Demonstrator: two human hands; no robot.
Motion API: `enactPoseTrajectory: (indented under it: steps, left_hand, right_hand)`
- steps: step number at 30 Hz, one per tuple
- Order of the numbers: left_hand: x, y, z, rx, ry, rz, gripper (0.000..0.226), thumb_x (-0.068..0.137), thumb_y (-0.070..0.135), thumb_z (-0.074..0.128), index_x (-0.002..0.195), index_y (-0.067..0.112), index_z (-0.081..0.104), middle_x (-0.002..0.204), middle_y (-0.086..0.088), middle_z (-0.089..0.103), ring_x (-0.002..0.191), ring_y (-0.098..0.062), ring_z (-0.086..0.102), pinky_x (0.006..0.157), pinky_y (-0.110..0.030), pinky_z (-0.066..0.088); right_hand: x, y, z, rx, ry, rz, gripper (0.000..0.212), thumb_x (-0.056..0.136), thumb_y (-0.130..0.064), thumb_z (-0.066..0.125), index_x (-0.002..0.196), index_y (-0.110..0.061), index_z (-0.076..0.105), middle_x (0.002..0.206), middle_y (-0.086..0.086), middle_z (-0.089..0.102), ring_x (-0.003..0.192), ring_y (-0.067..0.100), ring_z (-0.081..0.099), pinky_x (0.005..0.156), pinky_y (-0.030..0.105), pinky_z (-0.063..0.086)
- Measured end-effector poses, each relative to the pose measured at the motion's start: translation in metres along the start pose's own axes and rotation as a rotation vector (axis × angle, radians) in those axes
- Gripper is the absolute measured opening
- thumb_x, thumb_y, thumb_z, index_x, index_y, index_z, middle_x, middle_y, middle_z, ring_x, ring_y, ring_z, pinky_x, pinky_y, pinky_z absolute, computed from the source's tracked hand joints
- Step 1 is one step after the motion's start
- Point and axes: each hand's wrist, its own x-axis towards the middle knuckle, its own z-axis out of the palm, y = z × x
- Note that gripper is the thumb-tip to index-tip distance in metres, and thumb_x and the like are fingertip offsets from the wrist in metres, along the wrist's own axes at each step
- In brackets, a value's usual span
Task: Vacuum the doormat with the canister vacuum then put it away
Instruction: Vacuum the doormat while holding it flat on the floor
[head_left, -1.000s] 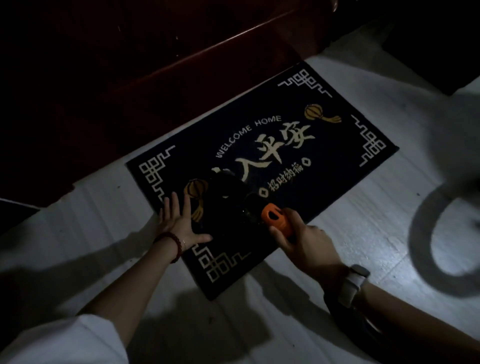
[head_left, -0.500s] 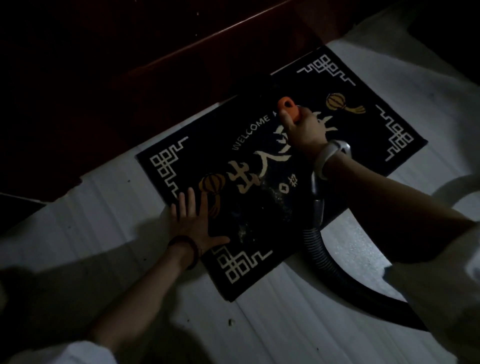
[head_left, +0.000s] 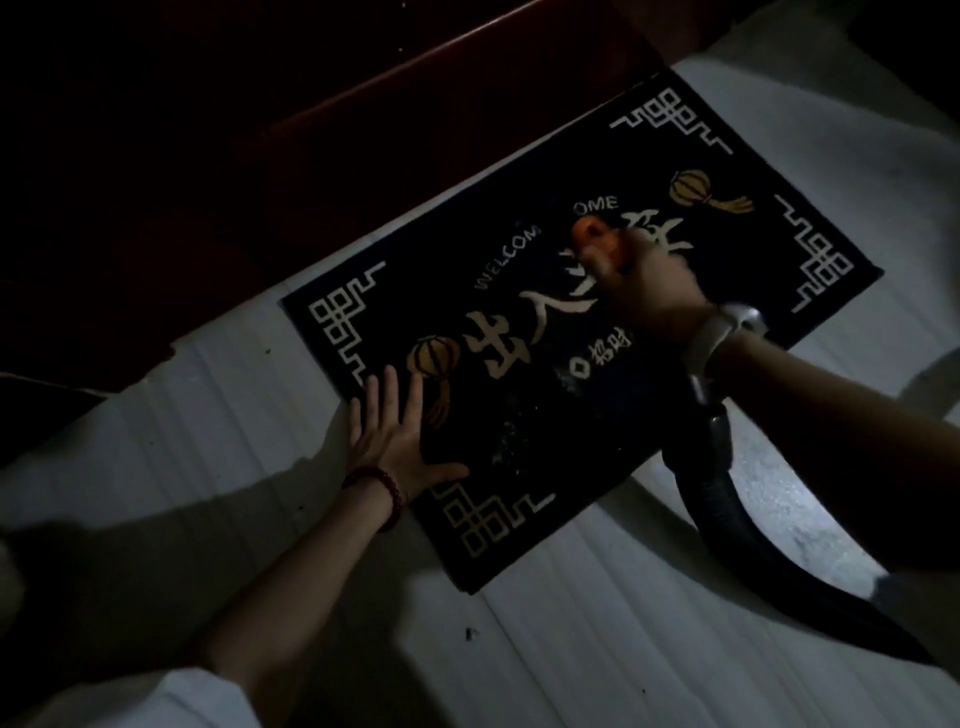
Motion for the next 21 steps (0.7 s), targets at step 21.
enactPoseTrajectory:
  steps: [21]
  left_hand:
    - [-0.053, 0.038, 0.036, 0.030, 0.068, 0.038, 0.091, 0.088, 0.059, 0.043, 0.148, 0.014, -0.009, 0.155, -0.012, -0.019, 0.143, -0.027, -0.017, 0.117, -0.042, -0.009]
  right_hand:
    - [-0.123, 0.067, 0.024, -0.249, -0.019, -0.159, 0.055, 0.092, -0.045, 0.042, 0.140, -0.024, 0.027, 0.117, 0.015, 0.057, 0.096, 0.037, 0.058, 0.070, 0.034, 0.042]
